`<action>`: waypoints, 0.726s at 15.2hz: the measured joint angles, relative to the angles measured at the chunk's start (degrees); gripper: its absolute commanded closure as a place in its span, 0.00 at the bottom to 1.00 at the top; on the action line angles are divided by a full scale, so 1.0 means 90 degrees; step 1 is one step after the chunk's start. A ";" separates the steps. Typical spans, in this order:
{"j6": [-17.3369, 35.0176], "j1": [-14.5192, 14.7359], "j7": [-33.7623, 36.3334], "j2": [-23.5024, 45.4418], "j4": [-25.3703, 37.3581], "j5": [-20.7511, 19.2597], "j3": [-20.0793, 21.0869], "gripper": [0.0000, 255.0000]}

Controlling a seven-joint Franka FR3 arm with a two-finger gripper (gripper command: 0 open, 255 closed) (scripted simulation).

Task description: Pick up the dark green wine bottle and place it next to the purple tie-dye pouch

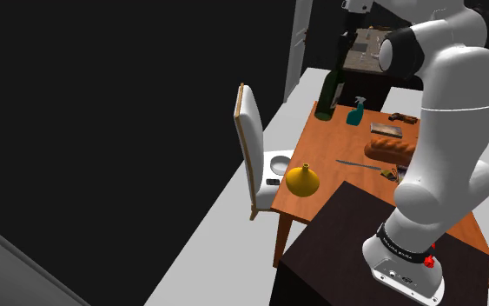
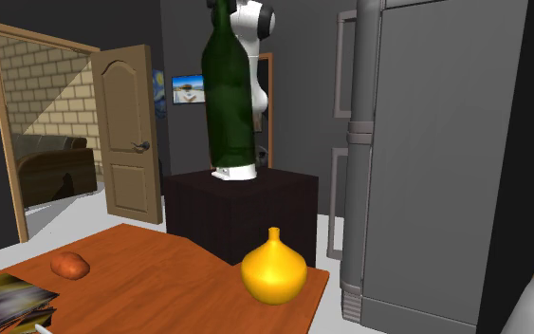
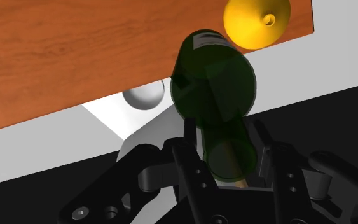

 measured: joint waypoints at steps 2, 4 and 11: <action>0.0225 0.0060 -0.0180 -0.0398 -0.0614 -0.0178 -0.0095 1.00; 0.0357 0.0091 -0.0347 -0.0802 -0.1124 -0.0369 -0.0190 1.00; 0.0621 -0.0054 -0.0963 -0.1816 -0.2311 -0.0888 -0.0497 1.00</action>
